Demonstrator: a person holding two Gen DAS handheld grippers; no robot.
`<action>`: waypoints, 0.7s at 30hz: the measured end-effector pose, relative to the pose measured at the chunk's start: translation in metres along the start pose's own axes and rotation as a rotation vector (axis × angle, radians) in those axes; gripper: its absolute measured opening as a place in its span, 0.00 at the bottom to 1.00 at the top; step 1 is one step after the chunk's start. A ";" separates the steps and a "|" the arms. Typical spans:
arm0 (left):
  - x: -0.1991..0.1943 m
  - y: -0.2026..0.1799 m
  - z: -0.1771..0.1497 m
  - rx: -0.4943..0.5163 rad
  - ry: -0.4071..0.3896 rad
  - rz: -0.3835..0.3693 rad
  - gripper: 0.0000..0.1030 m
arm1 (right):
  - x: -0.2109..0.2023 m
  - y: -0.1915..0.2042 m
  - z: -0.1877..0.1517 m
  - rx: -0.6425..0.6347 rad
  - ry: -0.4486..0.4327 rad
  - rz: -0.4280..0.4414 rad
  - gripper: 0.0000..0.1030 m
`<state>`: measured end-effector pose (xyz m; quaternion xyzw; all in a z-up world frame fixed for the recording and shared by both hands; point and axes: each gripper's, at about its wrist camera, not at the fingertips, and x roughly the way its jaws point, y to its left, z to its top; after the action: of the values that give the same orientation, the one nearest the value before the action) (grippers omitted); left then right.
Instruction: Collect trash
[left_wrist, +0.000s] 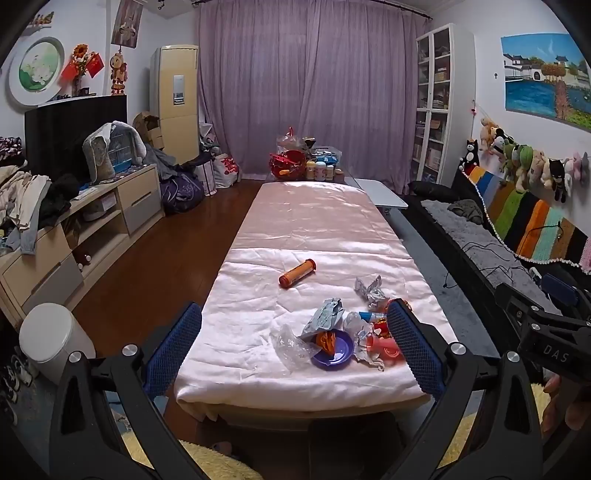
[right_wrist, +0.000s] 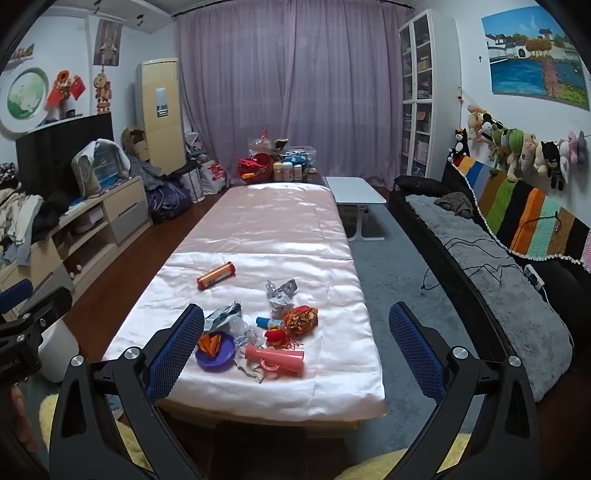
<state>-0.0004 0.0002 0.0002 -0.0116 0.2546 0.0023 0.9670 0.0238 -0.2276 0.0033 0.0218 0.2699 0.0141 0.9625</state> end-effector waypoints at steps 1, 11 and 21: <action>0.000 0.000 0.000 0.001 0.005 -0.001 0.92 | 0.000 0.000 0.000 0.002 -0.002 0.002 0.97; -0.003 -0.001 0.003 0.005 0.003 0.009 0.92 | 0.001 0.000 -0.001 0.001 -0.006 0.007 0.97; -0.002 -0.001 0.003 0.004 0.002 0.009 0.92 | -0.002 0.000 0.000 0.003 -0.005 0.011 0.97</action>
<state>-0.0011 -0.0004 0.0038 -0.0084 0.2557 0.0063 0.9667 0.0218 -0.2275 0.0044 0.0248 0.2676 0.0191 0.9630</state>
